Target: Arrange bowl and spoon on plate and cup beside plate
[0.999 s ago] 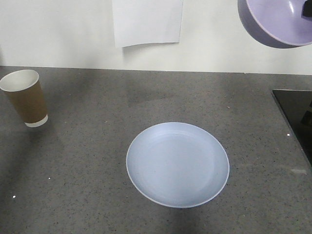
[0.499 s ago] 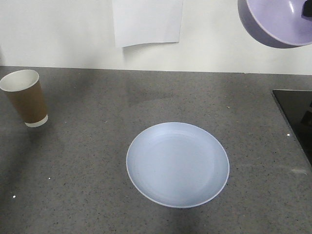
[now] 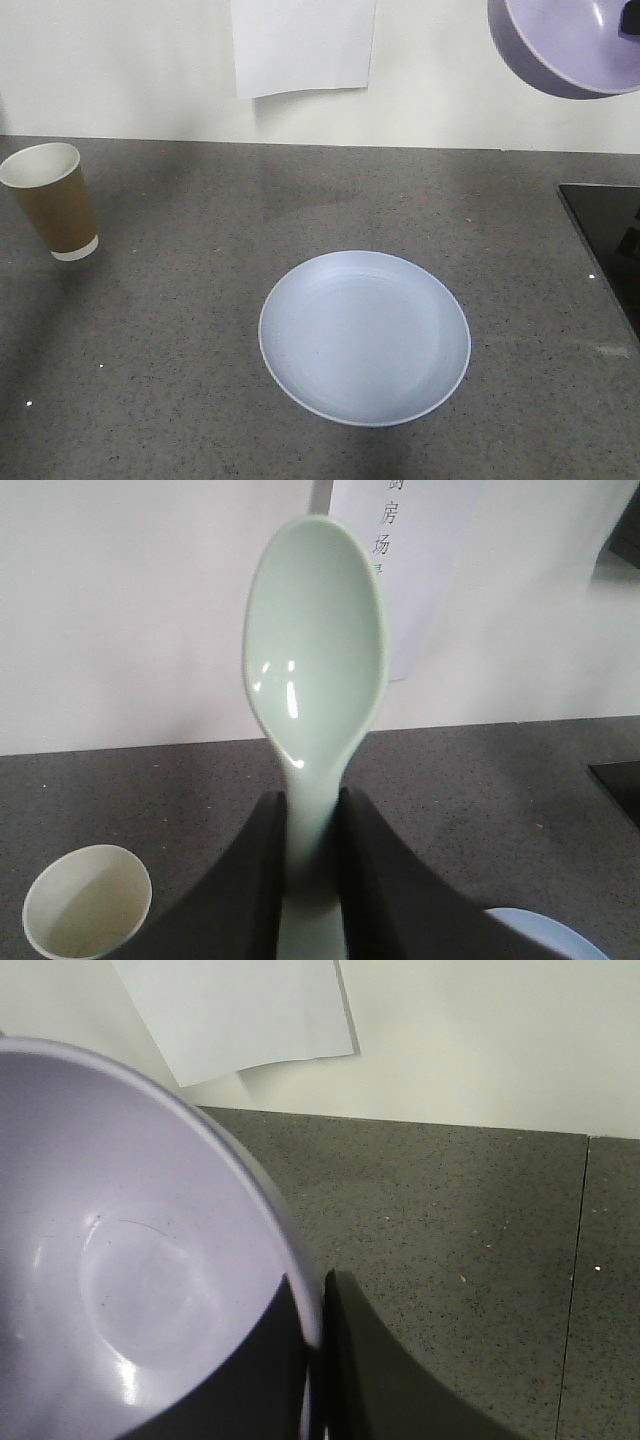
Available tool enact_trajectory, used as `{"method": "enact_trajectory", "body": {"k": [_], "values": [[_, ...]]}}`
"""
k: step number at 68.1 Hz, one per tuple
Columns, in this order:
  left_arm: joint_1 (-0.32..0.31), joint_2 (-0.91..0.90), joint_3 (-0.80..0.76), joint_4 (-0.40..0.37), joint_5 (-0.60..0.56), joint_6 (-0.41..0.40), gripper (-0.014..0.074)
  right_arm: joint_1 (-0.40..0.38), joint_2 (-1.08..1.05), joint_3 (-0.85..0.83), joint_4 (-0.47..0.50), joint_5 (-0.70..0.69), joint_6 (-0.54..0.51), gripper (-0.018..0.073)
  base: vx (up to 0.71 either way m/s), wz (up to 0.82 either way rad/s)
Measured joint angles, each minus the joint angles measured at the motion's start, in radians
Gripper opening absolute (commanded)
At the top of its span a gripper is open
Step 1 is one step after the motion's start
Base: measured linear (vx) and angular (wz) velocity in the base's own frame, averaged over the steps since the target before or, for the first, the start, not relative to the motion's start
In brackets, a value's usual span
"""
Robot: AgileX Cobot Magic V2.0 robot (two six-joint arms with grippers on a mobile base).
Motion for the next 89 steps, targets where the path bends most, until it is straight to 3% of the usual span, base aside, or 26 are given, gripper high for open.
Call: {"method": "enact_trajectory", "body": {"k": [66,89], "values": [[0.000,0.000,0.000,0.000,0.000,0.000,-0.0006,0.000,0.000,0.000,0.000,0.000,0.000,-0.0010,0.00,0.00],[0.000,0.000,0.000,0.000,-0.068,0.000,-0.0006,0.000,0.000,0.000,0.000,0.000,0.000,-0.0010,0.00,0.00]]}}
